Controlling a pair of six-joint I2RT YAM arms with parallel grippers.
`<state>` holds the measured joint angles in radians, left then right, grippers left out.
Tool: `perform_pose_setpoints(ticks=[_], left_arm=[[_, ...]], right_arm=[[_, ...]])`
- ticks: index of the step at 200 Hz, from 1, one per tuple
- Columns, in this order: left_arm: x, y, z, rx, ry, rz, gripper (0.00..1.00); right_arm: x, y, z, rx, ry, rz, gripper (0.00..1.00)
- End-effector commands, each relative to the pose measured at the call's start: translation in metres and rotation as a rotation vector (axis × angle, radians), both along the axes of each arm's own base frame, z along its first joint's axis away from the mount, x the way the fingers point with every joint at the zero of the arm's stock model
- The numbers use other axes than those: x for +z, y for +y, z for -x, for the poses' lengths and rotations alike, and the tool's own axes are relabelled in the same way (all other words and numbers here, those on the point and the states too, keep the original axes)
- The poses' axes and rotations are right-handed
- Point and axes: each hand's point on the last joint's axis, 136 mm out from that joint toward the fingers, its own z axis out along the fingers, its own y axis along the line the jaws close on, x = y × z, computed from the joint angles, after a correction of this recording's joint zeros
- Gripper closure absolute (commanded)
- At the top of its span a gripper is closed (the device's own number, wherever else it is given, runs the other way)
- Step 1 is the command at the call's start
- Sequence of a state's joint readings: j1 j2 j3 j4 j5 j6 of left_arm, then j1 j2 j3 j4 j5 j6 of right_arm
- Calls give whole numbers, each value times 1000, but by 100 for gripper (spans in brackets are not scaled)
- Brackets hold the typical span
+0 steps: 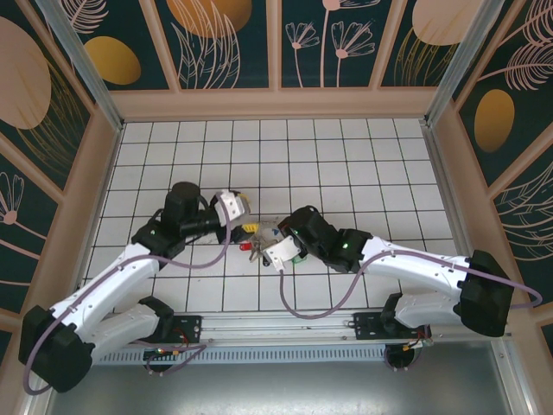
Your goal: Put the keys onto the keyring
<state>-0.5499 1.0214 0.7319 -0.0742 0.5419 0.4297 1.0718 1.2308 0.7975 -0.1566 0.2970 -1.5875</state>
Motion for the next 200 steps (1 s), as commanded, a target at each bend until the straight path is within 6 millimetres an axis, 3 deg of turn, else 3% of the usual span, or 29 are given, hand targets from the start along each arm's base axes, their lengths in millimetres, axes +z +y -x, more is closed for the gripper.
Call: perform_pose_setpoints(ticks=[1, 38, 61, 80, 115, 143, 166, 200], left_arm=[[22, -5, -23, 83, 74, 34, 34], [18, -34, -18, -92, 168, 68, 41], [9, -45, 1, -254, 181, 84, 38], [-5, -43, 14, -328, 110, 66, 35], [-17, -30, 1, -247, -66, -23, 28], [-10, -32, -9, -231, -122, -36, 28], [11, -40, -4, -280, -114, 49, 31], [26, -49, -13, -205, 134, 143, 46]], right_arm=[[17, -22, -13, 49, -217, 216, 100], [47, -19, -10, 138, -303, 240, 100], [64, -15, 2, 221, -316, 215, 100], [71, -14, 5, 247, -323, 218, 100], [81, -11, 11, 302, -326, 219, 100], [83, -7, 7, 303, -345, 210, 100], [82, -5, -2, 267, -375, 200, 100], [97, 4, -11, 225, -450, 108, 100]])
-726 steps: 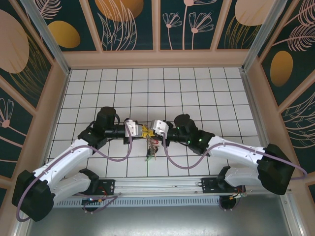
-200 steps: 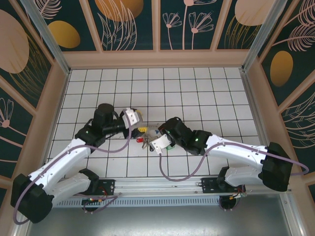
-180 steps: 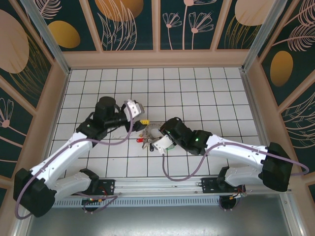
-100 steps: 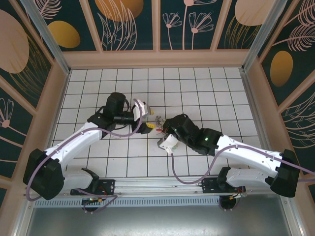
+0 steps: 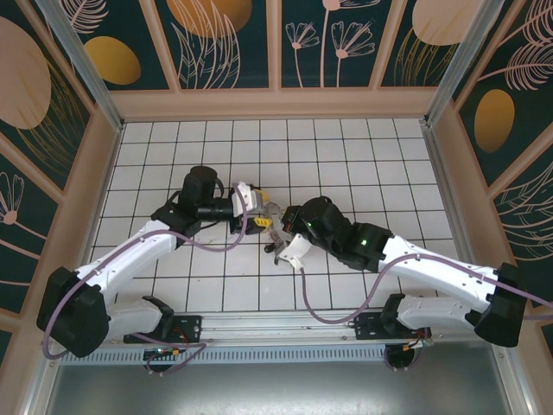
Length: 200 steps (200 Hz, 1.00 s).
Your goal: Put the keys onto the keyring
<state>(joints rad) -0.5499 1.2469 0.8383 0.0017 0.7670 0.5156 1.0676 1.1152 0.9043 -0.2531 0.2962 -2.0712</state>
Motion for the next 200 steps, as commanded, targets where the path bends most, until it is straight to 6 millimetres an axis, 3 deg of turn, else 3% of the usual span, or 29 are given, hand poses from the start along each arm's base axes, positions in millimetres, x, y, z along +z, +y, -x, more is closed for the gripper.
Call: perform_pose_setpoints(ticks=[1, 25, 45, 105, 126, 159, 200], left_arm=[[29, -10, -7, 25, 138, 89, 46], [32, -8, 5, 8, 223, 115, 46], [38, -2, 10, 27, 215, 127, 45], [53, 41, -21, 153, 132, 75, 46], [55, 37, -23, 91, 79, 33, 41], [51, 23, -18, -53, 115, 44, 45], [31, 8, -3, -113, 72, -1, 42]], right_arm=[[29, 11, -13, -8, -117, -111, 100], [43, 17, -13, 14, -139, -217, 100], [43, 18, -15, 20, -142, -237, 100], [41, 20, -14, 60, -141, -240, 100], [39, 22, -11, 81, -136, -224, 100], [38, 25, -8, 111, -132, -205, 100], [27, 26, -1, 138, -112, -168, 100]])
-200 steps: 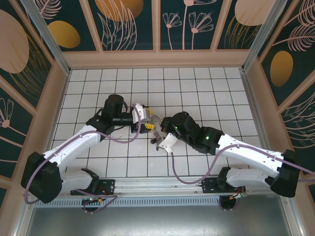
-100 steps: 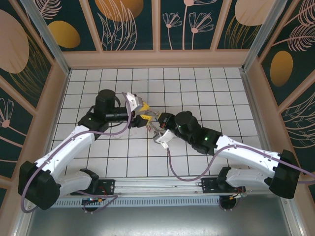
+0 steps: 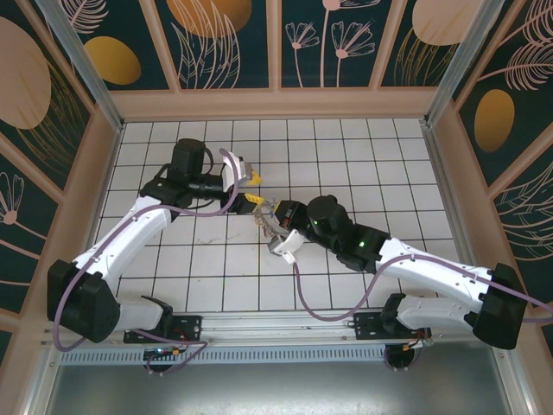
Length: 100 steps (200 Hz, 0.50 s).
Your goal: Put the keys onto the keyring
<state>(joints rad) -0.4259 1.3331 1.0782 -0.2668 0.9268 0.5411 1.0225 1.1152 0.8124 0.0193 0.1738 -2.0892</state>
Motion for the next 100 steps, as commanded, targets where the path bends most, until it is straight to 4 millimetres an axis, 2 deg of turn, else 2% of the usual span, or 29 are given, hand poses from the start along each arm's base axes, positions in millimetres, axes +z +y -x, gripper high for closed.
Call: perform_pose_setpoints(ticks=[1, 43, 74, 100], left_arm=[[-6, -10, 21, -93, -47, -13, 43], [-21, -14, 29, -129, -31, -49, 49], [-37, -16, 31, -114, -49, -110, 49], [-42, -16, 32, -111, -37, -120, 49]], right_arm=[[13, 6, 6, 61, -62, 3, 100], [8, 7, 11, 78, -49, 25, 100], [6, 8, 12, 79, -43, 30, 100], [1, 8, 12, 77, -33, 37, 100]])
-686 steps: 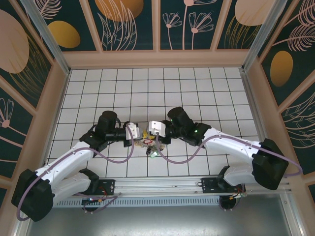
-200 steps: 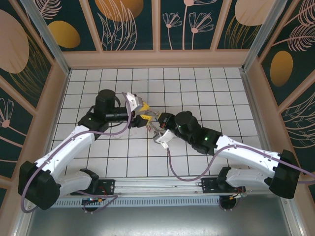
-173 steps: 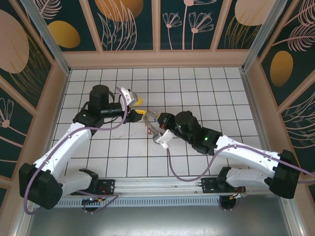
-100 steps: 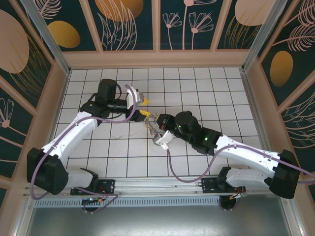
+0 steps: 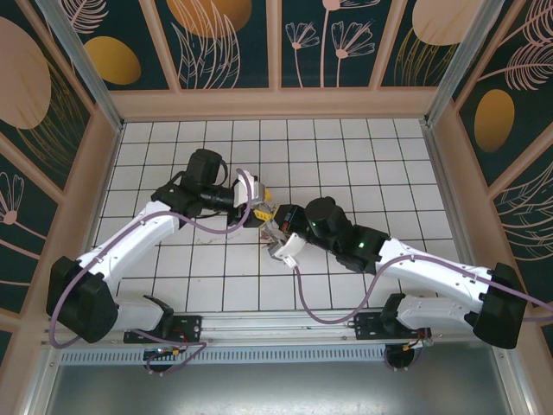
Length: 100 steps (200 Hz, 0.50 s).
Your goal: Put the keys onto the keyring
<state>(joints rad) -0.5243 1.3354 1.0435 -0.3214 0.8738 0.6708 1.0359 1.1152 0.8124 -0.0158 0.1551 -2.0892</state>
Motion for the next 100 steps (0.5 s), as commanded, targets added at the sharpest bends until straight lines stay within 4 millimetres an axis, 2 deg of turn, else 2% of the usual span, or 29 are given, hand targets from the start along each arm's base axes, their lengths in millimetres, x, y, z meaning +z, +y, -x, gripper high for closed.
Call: perform_pose_setpoints(ticks=[1, 50, 77, 100], left_arm=[[-15, 2, 4, -6, 13, -39, 49], [-17, 5, 6, 4, -3, -41, 47], [-14, 9, 8, -8, -41, -76, 46], [-19, 17, 8, 11, -74, -123, 43]], right_arm=[[9, 5, 4, 48, -57, 9, 100], [6, 7, 5, 54, -52, 18, 100], [4, 7, 11, 78, -45, 52, 100], [-1, 3, 17, 92, -36, 94, 100]])
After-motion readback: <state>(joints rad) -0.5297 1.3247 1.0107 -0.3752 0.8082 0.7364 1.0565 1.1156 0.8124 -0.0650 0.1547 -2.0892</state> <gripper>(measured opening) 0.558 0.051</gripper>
